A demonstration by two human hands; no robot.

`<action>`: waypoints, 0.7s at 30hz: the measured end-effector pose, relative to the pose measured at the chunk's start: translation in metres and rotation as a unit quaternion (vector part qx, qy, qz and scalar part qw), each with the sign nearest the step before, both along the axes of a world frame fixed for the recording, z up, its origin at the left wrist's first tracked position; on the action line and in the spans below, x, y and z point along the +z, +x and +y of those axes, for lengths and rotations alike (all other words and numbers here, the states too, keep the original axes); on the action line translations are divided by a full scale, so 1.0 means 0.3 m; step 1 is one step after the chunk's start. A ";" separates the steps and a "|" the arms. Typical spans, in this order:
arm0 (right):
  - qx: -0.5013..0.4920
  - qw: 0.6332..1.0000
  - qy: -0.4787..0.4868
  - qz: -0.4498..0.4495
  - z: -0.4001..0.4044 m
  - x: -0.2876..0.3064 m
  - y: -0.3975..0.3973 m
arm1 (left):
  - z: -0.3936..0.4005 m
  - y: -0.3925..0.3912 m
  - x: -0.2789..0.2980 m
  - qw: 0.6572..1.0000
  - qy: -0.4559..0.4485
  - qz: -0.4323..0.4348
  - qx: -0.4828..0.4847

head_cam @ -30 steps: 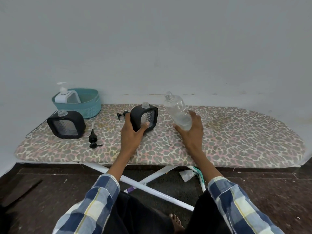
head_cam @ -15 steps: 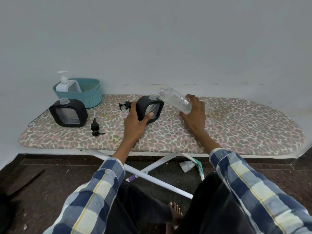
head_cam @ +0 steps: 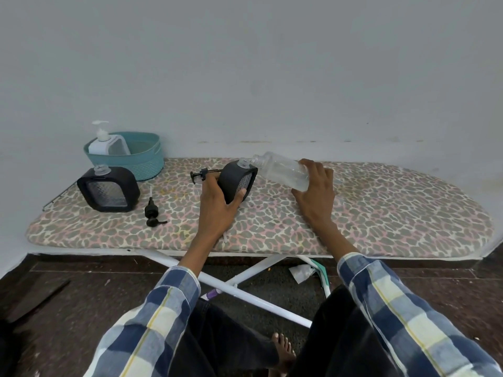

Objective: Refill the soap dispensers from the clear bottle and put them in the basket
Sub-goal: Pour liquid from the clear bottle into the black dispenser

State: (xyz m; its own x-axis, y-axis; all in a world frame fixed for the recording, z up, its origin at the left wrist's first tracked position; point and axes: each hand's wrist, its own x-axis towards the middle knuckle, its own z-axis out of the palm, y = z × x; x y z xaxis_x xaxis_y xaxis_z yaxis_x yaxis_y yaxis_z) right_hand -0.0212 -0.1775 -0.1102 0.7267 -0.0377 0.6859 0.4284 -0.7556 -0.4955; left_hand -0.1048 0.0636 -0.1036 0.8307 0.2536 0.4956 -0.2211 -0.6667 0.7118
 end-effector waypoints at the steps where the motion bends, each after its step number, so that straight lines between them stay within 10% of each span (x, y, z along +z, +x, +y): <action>1: 0.002 1.000 -0.010 0.000 -0.001 -0.003 0.003 | -0.001 0.001 -0.002 1.000 0.008 0.000 0.003; 21: -0.027 1.000 -0.014 -0.006 0.000 0.001 0.002 | 0.007 0.011 -0.018 0.999 -0.011 0.004 -0.045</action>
State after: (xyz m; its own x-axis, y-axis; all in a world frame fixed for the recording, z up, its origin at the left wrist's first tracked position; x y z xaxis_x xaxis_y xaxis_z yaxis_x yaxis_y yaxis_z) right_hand -0.0205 -0.1775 -0.1098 0.7161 -0.0576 0.6956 0.3926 -0.7908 -0.4697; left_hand -0.1014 0.0658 -0.1090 0.8540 0.1887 0.4849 -0.2740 -0.6290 0.7275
